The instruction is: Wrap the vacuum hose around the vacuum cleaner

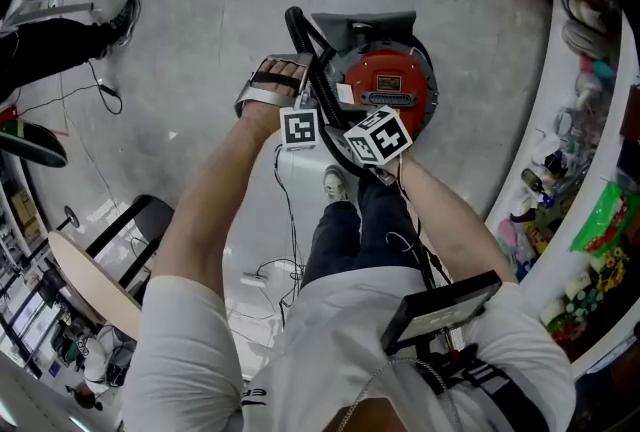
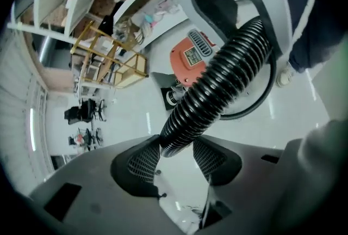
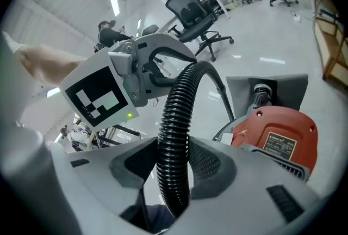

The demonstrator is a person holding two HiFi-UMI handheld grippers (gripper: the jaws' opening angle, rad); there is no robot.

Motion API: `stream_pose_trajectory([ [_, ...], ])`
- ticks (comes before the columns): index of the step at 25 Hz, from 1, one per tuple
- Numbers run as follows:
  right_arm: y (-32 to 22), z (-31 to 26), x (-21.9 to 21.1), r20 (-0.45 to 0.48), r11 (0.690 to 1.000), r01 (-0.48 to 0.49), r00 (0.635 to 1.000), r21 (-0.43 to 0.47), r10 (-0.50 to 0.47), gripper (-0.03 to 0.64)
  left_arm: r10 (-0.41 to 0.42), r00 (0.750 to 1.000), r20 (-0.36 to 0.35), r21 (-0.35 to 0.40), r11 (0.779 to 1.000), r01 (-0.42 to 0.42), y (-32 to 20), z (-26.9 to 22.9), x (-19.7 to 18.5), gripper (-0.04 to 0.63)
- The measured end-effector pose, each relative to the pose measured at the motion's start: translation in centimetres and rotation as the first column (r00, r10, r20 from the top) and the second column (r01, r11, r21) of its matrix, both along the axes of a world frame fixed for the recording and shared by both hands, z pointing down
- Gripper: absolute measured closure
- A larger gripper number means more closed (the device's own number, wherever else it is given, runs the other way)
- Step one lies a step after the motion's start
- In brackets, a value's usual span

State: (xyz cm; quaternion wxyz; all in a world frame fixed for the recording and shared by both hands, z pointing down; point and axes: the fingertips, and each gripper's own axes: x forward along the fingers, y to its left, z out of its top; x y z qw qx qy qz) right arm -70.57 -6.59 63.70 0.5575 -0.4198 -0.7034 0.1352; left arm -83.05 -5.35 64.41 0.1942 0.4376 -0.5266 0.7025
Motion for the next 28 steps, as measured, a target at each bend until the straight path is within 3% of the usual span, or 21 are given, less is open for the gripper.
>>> stream_pose_trajectory([
  [4,-0.7,0.1,-0.2,-0.029,0.999,-0.015,0.999,-0.035,0.014,0.44,-0.236,0.964,-0.124,0.049,0.969,0.243,1.2,1.4,0.3,0.417],
  [6,-1.3,0.3,-0.6,-0.044,0.998,-0.043,0.998,-0.045,0.041,0.441,-0.336,0.919,-0.206,0.088,0.929,0.359,1.7,1.9,0.6,0.417],
  [7,-1.7,0.5,-0.8,-0.053,0.997,-0.061,0.997,-0.046,0.058,0.442,-0.391,0.879,-0.272,0.106,0.896,0.431,1.9,2.1,1.0,0.417],
  [8,-2.2,0.7,-1.0,-0.063,0.996,-0.079,0.995,-0.047,0.076,0.442,-0.446,0.821,-0.356,0.12,0.85,0.513,2.2,2.4,1.5,0.419],
  [9,-2.5,0.8,-1.2,-0.071,0.994,-0.096,0.993,-0.05,0.093,0.442,-0.495,0.743,-0.452,0.127,0.788,0.602,2.5,2.7,2.2,0.417],
  [11,-3.0,1.0,-1.7,-0.082,0.99,-0.127,0.989,-0.058,0.122,0.442,-0.548,0.556,-0.625,0.112,0.641,0.759,2.9,3.0,3.6,0.419],
  [12,-3.2,1.0,-2.0,-0.087,0.988,-0.139,0.987,-0.063,0.134,0.442,-0.555,0.478,-0.681,0.097,0.578,0.81,3.0,3.1,4.1,0.417],
  [13,-3.5,1.0,-2.3,-0.091,0.986,-0.153,0.985,-0.069,0.147,0.442,-0.555,0.425,-0.715,0.086,0.533,0.842,3.1,3.1,4.6,0.419],
  [14,-3.9,1.1,-2.7,-0.096,0.983,-0.169,0.982,-0.074,0.162,0.442,-0.549,0.394,-0.737,0.08,0.508,0.858,3.0,3.2,5.0,0.417],
  [16,-4.9,1.2,-3.5,-0.111,0.975,-0.208,0.974,-0.081,0.199,0.442,-0.528,0.367,-0.766,0.074,0.496,0.865,2.4,3.2,5.7,0.417],
  [21,-7.6,1.4,-5.5,-0.133,0.949,-0.306,0.946,-0.074,0.295,0.443,-0.49,0.346,-0.8,0.066,0.501,0.863,0.5,3.9,7.5,0.419],
  [28,-8.5,2.8,-6.3,-0.215,0.875,-0.478,0.865,-0.077,0.453,0.443,-0.392,0.283,-0.875,0.082,0.456,0.886,-3.4,3.3,8.1,0.419],
])
